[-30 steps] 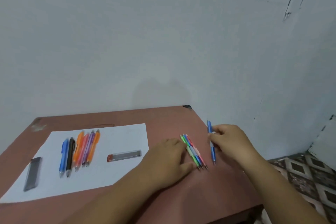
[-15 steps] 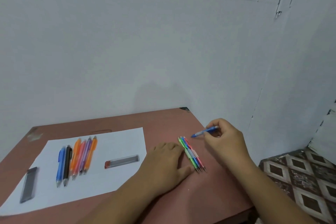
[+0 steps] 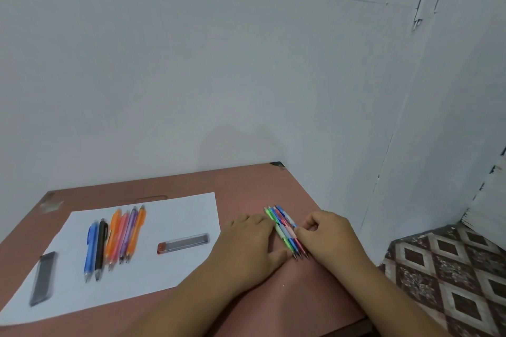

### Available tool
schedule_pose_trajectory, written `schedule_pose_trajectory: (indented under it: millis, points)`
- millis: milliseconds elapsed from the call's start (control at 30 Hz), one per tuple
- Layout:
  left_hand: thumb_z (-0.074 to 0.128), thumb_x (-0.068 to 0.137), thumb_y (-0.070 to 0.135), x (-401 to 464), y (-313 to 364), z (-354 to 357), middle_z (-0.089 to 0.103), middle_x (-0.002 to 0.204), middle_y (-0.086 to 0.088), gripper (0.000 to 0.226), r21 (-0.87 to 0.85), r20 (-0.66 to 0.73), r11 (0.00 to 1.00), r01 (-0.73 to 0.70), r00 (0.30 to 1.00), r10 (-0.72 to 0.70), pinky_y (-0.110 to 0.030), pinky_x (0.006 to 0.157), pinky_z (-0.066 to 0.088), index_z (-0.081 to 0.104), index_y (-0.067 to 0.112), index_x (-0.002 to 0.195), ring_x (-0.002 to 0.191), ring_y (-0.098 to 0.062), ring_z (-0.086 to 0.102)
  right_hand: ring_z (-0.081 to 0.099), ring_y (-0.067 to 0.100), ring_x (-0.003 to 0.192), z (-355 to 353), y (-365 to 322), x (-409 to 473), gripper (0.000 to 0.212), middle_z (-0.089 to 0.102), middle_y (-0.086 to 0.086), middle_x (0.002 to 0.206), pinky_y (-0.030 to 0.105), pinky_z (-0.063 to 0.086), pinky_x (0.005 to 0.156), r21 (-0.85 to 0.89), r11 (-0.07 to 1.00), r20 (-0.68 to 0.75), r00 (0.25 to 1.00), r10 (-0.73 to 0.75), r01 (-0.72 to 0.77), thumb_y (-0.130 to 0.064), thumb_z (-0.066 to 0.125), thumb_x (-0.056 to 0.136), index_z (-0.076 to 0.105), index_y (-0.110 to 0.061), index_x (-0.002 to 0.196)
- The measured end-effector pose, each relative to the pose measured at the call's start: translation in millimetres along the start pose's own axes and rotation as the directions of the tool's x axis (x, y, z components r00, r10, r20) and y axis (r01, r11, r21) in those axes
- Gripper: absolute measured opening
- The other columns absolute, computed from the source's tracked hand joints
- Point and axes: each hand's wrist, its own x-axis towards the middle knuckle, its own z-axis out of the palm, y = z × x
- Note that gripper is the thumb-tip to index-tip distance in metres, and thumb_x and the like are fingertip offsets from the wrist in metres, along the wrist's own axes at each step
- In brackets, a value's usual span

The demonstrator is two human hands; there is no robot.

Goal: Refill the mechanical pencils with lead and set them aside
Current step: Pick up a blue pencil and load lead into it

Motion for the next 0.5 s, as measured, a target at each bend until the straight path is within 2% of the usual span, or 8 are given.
schedule_pose_trajectory:
  millis: [133, 400, 500]
  points:
    - [0.043, 0.090, 0.072, -5, -7, -4, 0.048, 0.144, 0.015, 0.064, 0.001, 0.006, 1.000, 0.006, 1.000, -0.006, -0.033, 0.108, 0.033, 0.044, 0.036, 0.143, 0.126, -0.011, 0.040, 0.063, 0.006, 0.069, 1, -3, -3, 0.019, 0.066, -0.009, 0.074, 0.017, 0.044, 0.054, -0.005, 1.000, 0.040, 0.999, -0.002, 0.002, -0.035, 0.068, 0.090, 0.067, -0.025, 0.074]
    - [0.045, 0.090, 0.071, -12, -12, -10, 0.047, 0.146, 0.015, 0.065, -0.029, 0.007, 0.999, -0.021, 1.000, 0.021, -0.030, 0.107, 0.033, 0.043, 0.036, 0.146, 0.127, -0.009, 0.040, 0.062, 0.008, 0.064, 5, -9, -10, 0.027, 0.066, -0.004, 0.071, 0.025, 0.050, 0.056, -0.022, 1.000, 0.021, 1.000, -0.017, 0.018, -0.038, 0.063, 0.093, 0.067, -0.020, 0.074]
    - [0.049, 0.091, 0.068, -19, -17, -15, 0.048, 0.144, 0.015, 0.063, -0.078, 0.018, 0.997, -0.016, 1.000, 0.017, -0.029, 0.108, 0.038, 0.044, 0.036, 0.144, 0.125, -0.006, 0.041, 0.058, 0.005, 0.057, 0, -9, -10, 0.034, 0.065, -0.004, 0.068, 0.013, 0.036, 0.044, -0.013, 1.000, 0.009, 1.000, -0.003, 0.003, -0.041, 0.062, 0.097, 0.067, -0.017, 0.074]
